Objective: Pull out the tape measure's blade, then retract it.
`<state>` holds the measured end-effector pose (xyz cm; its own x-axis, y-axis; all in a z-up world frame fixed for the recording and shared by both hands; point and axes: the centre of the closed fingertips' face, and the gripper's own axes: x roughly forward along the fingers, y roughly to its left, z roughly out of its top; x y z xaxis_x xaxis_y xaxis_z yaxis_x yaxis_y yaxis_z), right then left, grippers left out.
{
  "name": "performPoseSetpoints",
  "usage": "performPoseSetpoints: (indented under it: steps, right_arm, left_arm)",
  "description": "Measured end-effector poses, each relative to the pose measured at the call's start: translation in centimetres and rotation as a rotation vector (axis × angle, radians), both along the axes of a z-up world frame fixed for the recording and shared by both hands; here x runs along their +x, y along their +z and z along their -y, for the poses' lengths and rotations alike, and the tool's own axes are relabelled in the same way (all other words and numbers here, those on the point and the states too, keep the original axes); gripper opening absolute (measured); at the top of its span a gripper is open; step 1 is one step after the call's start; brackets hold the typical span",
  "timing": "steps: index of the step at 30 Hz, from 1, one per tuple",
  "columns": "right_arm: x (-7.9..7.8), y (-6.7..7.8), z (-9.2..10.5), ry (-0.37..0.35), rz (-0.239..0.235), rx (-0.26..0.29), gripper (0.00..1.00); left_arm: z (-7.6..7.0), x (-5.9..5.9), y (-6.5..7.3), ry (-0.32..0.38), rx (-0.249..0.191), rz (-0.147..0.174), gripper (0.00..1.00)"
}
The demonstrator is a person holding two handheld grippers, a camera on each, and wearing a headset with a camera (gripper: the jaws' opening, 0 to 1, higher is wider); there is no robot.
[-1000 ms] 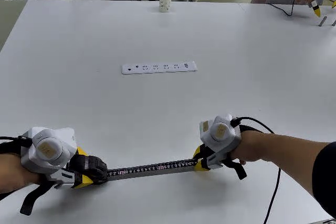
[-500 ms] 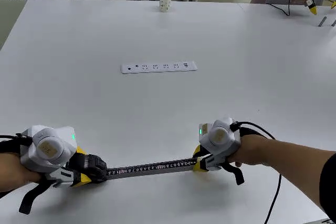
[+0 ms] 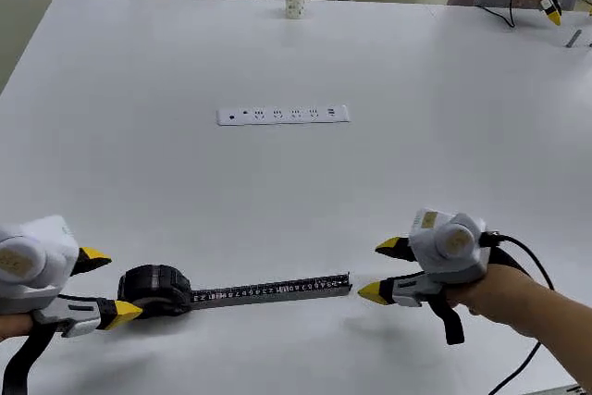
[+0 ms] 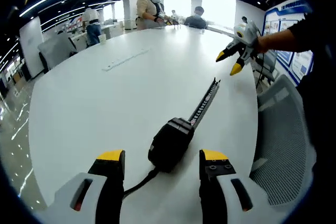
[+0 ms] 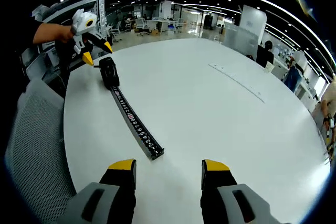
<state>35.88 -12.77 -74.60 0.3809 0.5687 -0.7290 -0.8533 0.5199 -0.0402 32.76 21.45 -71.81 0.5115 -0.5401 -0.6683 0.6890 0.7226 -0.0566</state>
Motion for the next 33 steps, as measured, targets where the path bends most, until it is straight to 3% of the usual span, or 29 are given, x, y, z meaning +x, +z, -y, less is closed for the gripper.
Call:
performPoseSetpoints:
  steps: [1,4,7,9,12,19,28,30,33]
  right_arm:
    - [-0.1,0.6,0.5,-0.033,0.009,0.021,0.51]
    - [-0.6,1.4,1.4,-0.084,0.021,0.064,0.60]
    - [-1.5,1.9,2.7,-0.116,0.039,0.062,0.67]
    - [-1.9,2.2,3.6,-0.146,0.042,0.070,0.72]
    - [-2.6,2.6,4.5,-0.175,0.036,0.095,0.78]
    - [-3.3,2.3,6.0,-0.220,0.027,0.099,0.88]
    - [-3.0,2.7,6.4,-0.246,0.038,0.117,0.96]
    - [-3.1,2.4,6.7,-0.242,0.036,0.105,0.97]
    - [-3.6,2.1,7.0,-0.233,0.025,0.098,0.99]
  left_arm:
    - [-0.5,-0.3,0.5,0.044,-0.036,0.007,0.56]
    - [-1.4,-1.0,1.1,0.106,-0.084,0.019,0.65]
    - [-2.7,-2.1,1.1,0.184,-0.115,0.025,0.70]
    - [-3.0,-2.7,1.4,0.217,-0.160,0.028,0.75]
    - [-3.5,-3.5,1.9,0.256,-0.199,0.049,0.80]
    - [-4.0,-5.0,2.5,0.306,-0.265,0.062,0.88]
    - [-5.6,-5.0,2.7,0.348,-0.248,0.085,0.90]
    - [-6.3,-4.9,2.6,0.365,-0.224,0.090,0.91]
    - [-6.7,-5.0,2.7,0.377,-0.227,0.098,0.98]
